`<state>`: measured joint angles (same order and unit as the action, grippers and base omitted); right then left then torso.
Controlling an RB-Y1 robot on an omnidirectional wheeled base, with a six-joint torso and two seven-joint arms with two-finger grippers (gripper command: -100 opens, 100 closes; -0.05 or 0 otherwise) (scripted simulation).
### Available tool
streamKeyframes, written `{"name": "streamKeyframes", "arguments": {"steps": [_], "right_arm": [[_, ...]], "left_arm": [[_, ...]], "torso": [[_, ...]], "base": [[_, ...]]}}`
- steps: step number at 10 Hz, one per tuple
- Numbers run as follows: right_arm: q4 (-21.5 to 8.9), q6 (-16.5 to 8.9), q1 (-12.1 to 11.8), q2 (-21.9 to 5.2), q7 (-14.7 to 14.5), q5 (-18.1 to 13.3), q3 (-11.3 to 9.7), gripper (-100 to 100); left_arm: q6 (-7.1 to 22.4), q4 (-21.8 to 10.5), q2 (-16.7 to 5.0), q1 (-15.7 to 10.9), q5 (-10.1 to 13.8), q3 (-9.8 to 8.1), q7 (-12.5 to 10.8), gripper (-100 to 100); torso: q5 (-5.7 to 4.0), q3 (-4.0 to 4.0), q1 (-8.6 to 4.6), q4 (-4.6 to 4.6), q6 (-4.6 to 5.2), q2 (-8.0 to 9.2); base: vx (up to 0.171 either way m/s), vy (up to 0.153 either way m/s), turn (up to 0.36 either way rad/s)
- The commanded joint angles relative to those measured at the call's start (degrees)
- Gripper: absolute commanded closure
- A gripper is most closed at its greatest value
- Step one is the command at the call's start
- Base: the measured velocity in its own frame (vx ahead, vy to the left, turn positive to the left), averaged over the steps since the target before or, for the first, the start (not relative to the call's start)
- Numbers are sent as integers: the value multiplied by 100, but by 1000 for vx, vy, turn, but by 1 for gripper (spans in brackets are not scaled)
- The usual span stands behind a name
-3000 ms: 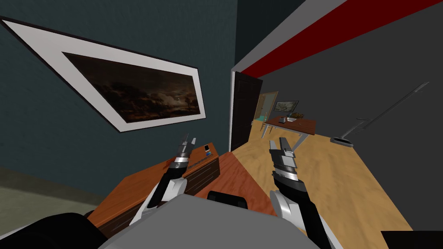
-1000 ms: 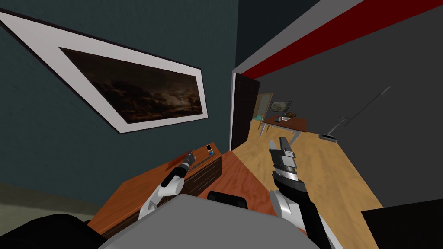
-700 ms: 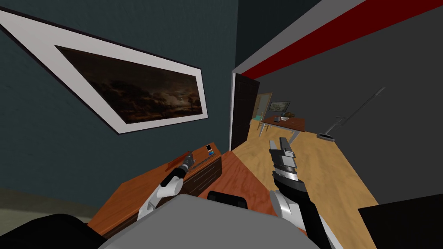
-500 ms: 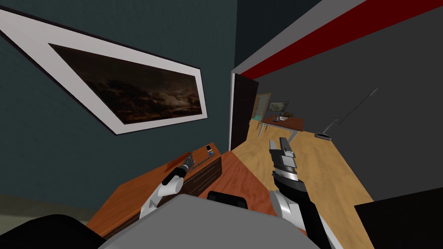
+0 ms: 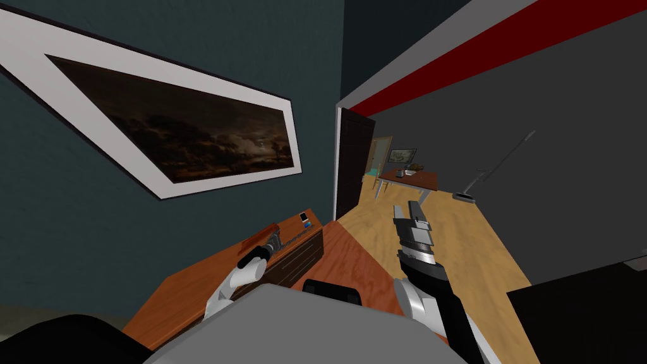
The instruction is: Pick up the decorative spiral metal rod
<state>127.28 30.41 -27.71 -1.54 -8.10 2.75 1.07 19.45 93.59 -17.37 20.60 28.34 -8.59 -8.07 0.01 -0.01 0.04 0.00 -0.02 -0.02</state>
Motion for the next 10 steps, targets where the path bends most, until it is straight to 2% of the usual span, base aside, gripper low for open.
{"name": "streamKeyframes", "arguments": {"steps": [1,2,3,5,6,7,8,9,10], "right_arm": [[0,0,0,0,0,0,0,0],[0,0,1,0,0,0,0,0],[0,0,0,0,0,0,0,0],[0,0,0,0,0,0,0,0],[0,0,0,0,0,0,0,0],[0,0,0,0,0,0,0,0],[0,0,0,0,0,0,0,0],[0,0,0,0,0,0,0,0],[0,0,0,0,0,0,0,0]], "left_arm": [[236,-286,-48,-155,132,-65,-8,-100],[236,-430,-48,-155,132,-65,-8,-100],[490,-581,-86,-300,240,-143,-20,-100],[496,-785,-86,-300,240,-143,-20,-100],[749,-983,-124,-452,339,-224,-31,-100],[749,-1133,-124,-452,339,-224,-31,-100],[749,-1133,-124,-452,339,-224,-31,-100],[994,-1377,-164,-612,428,-307,-40,-100],[994,-1481,-164,-612,428,-307,-40,-100]], "torso": [[0,0,0,0,0,0],[0,-1,1,0,3,-2],[0,-1,2,0,1,-2],[1,-4,2,-1,1,-6],[0,-2,-1,-1,0,-3],[0,-3,-1,0,3,-5],[0,-3,-1,-1,0,-4],[0,-1,-1,0,0,-3],[-1,-3,-1,0,3,-5]], "base": [[4,12,-94],[8,15,-56],[17,17,-100],[10,13,-23],[13,7,-101],[13,11,-61],[5,8,12],[14,8,-102],[18,14,-69]]}}
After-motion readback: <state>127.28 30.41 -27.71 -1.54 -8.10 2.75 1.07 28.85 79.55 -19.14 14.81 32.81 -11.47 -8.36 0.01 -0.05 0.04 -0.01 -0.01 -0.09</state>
